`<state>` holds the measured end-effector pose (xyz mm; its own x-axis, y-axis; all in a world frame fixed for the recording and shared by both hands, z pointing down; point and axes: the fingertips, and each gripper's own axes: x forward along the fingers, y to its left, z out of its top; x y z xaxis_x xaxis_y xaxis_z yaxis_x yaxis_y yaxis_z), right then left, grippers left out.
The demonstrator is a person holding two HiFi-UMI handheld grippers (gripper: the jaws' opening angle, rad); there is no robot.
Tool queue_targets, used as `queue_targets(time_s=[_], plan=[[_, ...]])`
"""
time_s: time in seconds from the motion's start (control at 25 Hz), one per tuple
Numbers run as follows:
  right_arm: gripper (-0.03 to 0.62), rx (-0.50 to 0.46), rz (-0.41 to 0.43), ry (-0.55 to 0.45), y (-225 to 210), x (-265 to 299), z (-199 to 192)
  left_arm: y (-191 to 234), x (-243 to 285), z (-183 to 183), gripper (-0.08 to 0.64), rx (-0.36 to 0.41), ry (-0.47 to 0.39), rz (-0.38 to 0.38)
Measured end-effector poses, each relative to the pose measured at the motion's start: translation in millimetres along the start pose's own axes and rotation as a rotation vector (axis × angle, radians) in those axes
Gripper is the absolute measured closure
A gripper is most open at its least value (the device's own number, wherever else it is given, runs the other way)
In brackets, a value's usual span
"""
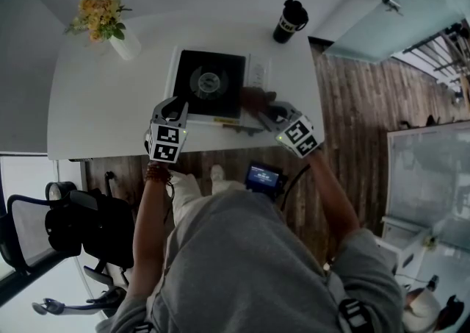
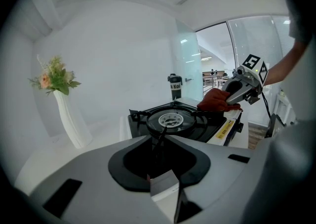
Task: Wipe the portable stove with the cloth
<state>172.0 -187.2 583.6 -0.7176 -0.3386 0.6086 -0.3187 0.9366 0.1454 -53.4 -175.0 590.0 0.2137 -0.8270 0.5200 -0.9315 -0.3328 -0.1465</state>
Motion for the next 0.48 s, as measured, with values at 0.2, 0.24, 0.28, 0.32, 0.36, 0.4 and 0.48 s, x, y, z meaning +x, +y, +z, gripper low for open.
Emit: queue_targets(time_s=[0.2, 0.24, 0.28, 0.32, 0.36, 0.4, 0.48], plan=[[0.532, -0.032, -0.011, 0.008, 8.9, -1.8, -1.1, 0.9, -0.1, -1.9, 0.460, 0.004, 0.000, 0.008], [0.532, -0.033, -0.013, 0.007, 10.0, -2.5, -1.1, 0.8, -0.2, -1.2, 0.460, 0.003, 0.000, 0.008], [0.532, -0.031, -0.014, 0.005, 11.3, -3.3, -1.2, 0.8, 0.0, -0.4, 0.460, 0.004, -0.002, 0.007], [0.532, -0.028, -0.015, 0.000, 12.7, -4.0, -1.1, 1.3, 0.2, 0.4, 0.460, 0.007, -0.006, 0.008], [0.532, -0.025, -0.015, -0.004, 13.9, -4.7, -1.0, 2.0, 0.4, 1.1, 0.460, 0.011, -0.010, 0.010], [0.532, -0.027, -0.015, -0.007, 15.1, -5.5, -1.1, 2.0, 0.3, 1.3, 0.460, 0.012, -0.009, 0.011], [0.532, -0.039, -0.012, -0.006, 17.1, -8.0, -2.9, -0.5, -0.2, 0.3, 0.460, 0.005, -0.002, 0.013]])
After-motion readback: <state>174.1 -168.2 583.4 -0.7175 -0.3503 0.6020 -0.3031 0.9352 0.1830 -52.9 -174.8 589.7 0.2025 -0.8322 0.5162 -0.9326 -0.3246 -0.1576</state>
